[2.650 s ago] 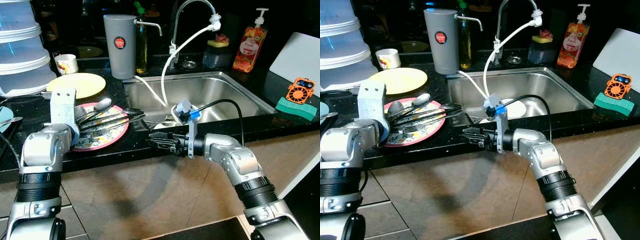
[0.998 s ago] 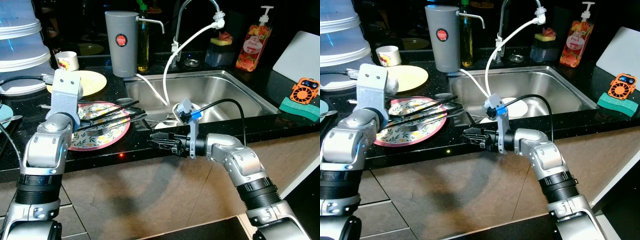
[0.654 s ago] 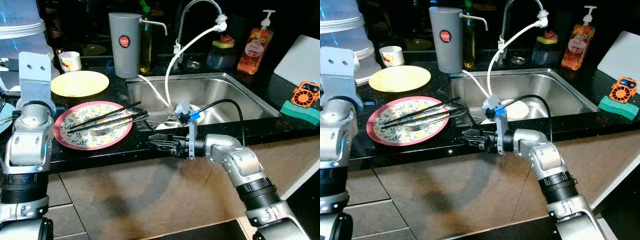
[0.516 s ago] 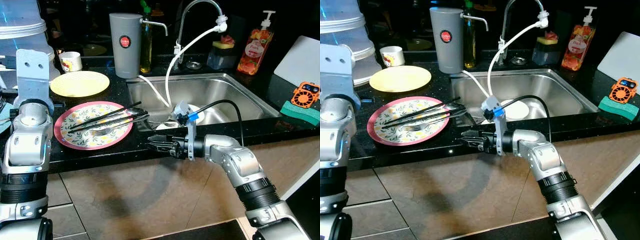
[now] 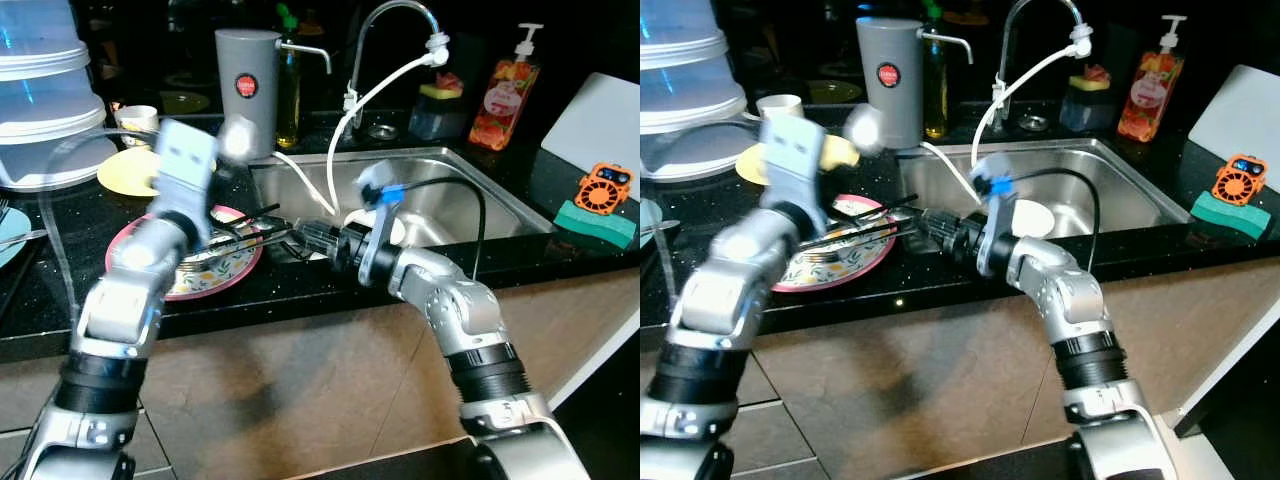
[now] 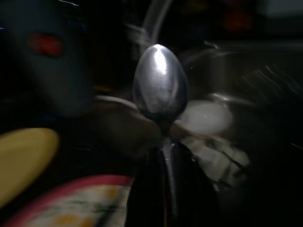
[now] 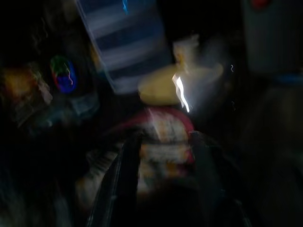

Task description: Kitchen organization

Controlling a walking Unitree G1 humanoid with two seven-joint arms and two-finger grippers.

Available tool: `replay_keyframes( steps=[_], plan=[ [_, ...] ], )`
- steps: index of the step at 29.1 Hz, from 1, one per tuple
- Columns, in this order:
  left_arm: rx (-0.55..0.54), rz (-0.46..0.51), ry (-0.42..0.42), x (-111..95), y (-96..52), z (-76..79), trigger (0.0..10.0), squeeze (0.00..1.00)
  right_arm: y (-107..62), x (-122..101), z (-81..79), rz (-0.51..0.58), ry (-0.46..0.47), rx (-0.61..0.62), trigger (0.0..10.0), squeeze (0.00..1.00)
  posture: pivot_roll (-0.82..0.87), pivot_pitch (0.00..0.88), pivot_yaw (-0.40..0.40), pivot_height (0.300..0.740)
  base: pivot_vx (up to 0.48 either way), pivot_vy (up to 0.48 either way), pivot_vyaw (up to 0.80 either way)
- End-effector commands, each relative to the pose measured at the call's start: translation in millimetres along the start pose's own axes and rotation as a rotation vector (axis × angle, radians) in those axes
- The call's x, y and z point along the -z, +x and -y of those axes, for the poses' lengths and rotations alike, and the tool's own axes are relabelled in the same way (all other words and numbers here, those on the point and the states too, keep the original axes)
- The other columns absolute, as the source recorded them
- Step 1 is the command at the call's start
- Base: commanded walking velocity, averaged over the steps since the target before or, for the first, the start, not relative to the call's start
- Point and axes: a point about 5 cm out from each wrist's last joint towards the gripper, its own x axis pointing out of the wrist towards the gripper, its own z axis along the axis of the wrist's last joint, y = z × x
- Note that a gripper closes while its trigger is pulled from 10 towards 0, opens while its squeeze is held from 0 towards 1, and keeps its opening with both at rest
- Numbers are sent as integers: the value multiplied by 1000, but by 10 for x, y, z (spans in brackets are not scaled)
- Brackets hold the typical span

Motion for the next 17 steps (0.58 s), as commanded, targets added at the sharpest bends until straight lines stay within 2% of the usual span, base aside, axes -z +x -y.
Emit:
replay_keyframes(
  steps=[1, 4, 5, 11, 12, 13, 17],
  plan=[
    [65, 9, 14, 1, -3, 80, 0, 0, 22, -64, -58, 43, 55, -16, 10000, 1000, 15, 30, -19, 740, 0, 0, 0],
    [78, 13, 13, 6, 0, 93, 0, 0, 53, -51, -129, 46, 75, -38, 10000, 1000, 14, 29, -15, 740, 0, 0, 0],
    [82, 18, 13, 4, 5, 93, 0, 0, 80, -59, -160, 67, 111, -39, 10000, 1000, 14, 30, -16, 740, 0, 0, 0],
    [93, 30, 1, 3, 7, 97, 0, 0, 115, -78, -176, 93, 162, -29, 10000, 1000, 15, 36, -16, 740, 0, 0, 0],
    [98, 37, -6, -3, 5, 103, 0, 0, 131, -75, -188, 88, 169, -29, 10000, 59, 15, 39, -16, 740, 0, 0, 0],
    [109, 47, -21, -13, 2, 120, 0, 0, 145, -60, -203, 76, 174, -34, 10000, 0, 16, 40, -18, 740, 0, 0, 0],
    [150, 74, -63, -37, -11, 176, 0, 0, 165, -19, -238, 51, 188, -38, 10000, 0, 17, 42, -19, 740, 0, 0, 0]
  ],
)
